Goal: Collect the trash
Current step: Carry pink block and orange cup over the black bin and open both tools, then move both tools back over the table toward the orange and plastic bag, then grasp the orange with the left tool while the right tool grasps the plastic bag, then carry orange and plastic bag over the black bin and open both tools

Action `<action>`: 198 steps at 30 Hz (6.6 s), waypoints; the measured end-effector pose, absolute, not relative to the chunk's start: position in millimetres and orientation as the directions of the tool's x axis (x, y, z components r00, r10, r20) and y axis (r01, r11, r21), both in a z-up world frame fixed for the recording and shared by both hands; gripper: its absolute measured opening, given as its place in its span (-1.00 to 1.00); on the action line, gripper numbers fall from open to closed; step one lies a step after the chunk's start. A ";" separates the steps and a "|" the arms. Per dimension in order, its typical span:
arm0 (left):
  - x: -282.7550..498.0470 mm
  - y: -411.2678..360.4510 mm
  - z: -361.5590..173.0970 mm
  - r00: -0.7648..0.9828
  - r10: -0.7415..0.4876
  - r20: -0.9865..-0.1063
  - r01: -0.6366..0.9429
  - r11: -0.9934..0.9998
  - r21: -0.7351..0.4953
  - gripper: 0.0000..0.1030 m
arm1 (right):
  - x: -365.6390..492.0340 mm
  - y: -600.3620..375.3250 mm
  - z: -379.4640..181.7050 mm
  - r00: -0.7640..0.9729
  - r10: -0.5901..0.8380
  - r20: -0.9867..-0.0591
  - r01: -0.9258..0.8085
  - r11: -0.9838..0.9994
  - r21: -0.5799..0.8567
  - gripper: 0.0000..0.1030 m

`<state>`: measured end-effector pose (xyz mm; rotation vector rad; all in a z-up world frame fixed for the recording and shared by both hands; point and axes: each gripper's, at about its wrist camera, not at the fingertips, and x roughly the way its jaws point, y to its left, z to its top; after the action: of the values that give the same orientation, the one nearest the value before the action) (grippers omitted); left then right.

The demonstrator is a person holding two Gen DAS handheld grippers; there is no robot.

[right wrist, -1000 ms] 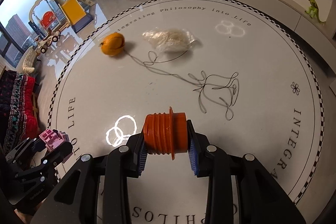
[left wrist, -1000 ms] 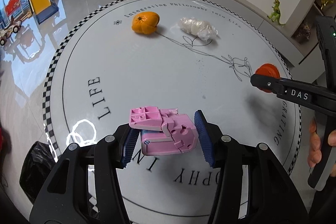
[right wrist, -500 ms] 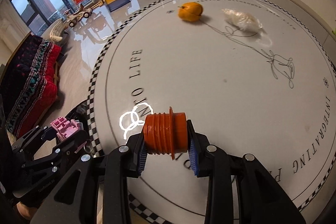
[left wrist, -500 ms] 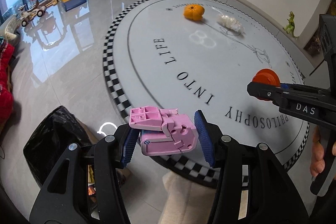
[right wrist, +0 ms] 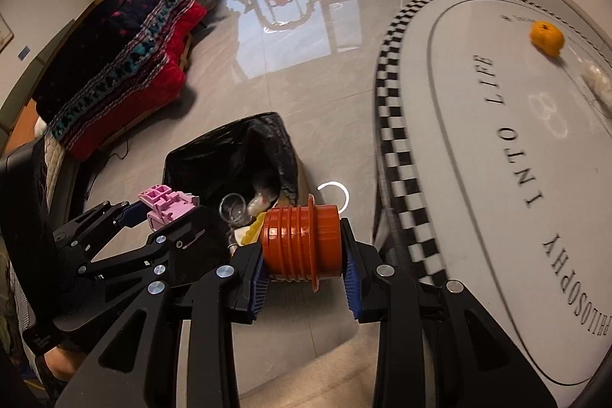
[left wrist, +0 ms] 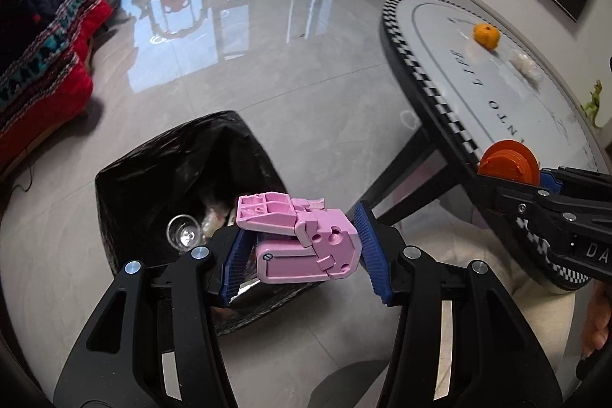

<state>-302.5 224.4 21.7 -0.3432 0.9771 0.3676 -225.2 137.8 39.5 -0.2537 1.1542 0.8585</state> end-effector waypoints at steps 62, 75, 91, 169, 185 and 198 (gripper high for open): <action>-192.1 172.6 41.2 0.493 0.138 -0.859 -0.329 0.944 -0.037 0.88 | -117.0 42.7 50.2 0.274 0.453 -0.849 -0.540 0.802 0.254 0.14; -89.7 95.5 48.1 0.514 0.046 -0.857 -0.153 0.988 -0.039 0.88 | -28.0 -54.8 45.5 0.361 0.355 -0.862 -0.360 0.906 0.223 0.24; 22.2 43.0 38.1 0.469 0.010 -0.883 -0.039 0.999 -0.009 0.88 | 100.5 -111.3 46.4 0.425 0.218 -0.878 -0.226 0.965 0.131 0.25; -55.3 68.8 82.8 0.560 -0.073 -0.825 -0.065 0.989 -0.131 0.04 | -12.4 -64.0 110.8 0.420 0.309 -0.853 -0.330 0.928 0.173 0.05; -215.9 157.0 60.1 0.560 0.103 -0.822 -0.293 0.953 -0.080 0.05 | -157.7 61.1 103.2 0.308 0.465 -0.830 -0.597 0.773 0.212 0.06; -328.9 266.1 17.7 0.438 0.280 -0.854 -0.587 0.809 -0.037 0.05 | -244.1 195.5 63.8 0.126 0.474 -0.871 -0.776 0.595 0.211 0.07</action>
<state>-328.9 266.1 17.7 -0.3532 0.9783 0.5526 -244.1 195.5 63.8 -0.3269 1.1127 0.9335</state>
